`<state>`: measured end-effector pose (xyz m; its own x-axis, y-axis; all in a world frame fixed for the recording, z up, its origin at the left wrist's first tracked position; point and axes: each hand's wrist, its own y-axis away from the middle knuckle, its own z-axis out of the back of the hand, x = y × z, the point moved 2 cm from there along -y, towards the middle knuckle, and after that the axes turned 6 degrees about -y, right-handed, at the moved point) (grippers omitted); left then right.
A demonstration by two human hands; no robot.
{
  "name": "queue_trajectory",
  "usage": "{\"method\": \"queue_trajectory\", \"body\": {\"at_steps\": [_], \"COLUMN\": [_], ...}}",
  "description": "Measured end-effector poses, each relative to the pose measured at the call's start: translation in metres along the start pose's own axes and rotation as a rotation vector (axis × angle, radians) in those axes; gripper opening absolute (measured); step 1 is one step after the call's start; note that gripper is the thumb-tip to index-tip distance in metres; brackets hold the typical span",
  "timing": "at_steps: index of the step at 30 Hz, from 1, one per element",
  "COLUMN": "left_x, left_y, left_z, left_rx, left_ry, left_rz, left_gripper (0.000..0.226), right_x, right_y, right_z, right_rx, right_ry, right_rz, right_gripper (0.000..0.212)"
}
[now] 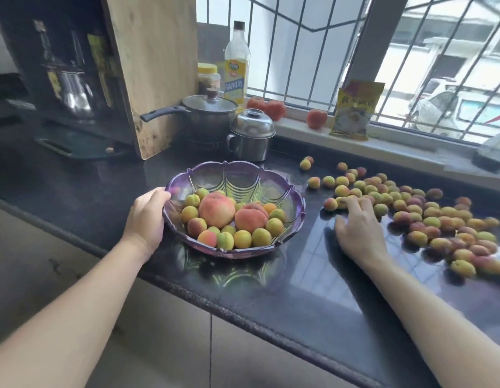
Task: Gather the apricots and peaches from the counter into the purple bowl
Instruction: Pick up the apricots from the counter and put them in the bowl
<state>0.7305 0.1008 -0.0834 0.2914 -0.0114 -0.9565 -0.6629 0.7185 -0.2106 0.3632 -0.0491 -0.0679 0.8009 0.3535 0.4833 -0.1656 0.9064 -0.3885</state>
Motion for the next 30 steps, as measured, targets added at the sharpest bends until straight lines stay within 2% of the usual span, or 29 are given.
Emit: {"method": "queue_trajectory", "body": {"at_steps": [4, 7, 11, 14, 18, 24, 26, 30], "left_x": [0.003, 0.007, 0.009, 0.010, 0.006, -0.008, -0.015, -0.025], "left_y": [-0.002, -0.005, -0.007, -0.008, -0.007, 0.004, 0.016, 0.042], "left_z": [0.000, 0.002, 0.002, 0.003, 0.002, 0.001, -0.008, -0.041], "left_rx": [-0.007, 0.007, 0.015, 0.027, 0.084, 0.183, 0.196, 0.242], "left_ry": [0.012, 0.013, 0.003, 0.017, 0.041, 0.018, -0.012, -0.023], "left_rz": [0.026, 0.014, -0.004, 0.002, 0.065, 0.156, 0.150, 0.149], "left_gripper": [0.040, 0.042, 0.046, 0.045, 0.048, 0.039, 0.025, 0.031], "right_x": [0.016, 0.015, 0.011, 0.012, 0.011, -0.010, -0.020, -0.031], "right_y": [-0.019, -0.030, -0.029, -0.024, -0.020, -0.004, 0.007, 0.020], "right_z": [-0.019, -0.027, -0.028, -0.023, -0.020, 0.001, 0.010, 0.036], "right_rx": [0.112, 0.093, 0.000, -0.036, -0.015, 0.056, 0.077, 0.116], "right_ry": [0.158, 0.200, 0.099, -0.004, -0.120, -0.523, -0.682, -1.228], "right_rz": [0.087, 0.014, 0.054, 0.088, 0.044, -0.234, -0.357, -0.562], "right_gripper": [0.045, 0.031, 0.017, 0.018, 0.019, 0.011, 0.014, 0.026]}}
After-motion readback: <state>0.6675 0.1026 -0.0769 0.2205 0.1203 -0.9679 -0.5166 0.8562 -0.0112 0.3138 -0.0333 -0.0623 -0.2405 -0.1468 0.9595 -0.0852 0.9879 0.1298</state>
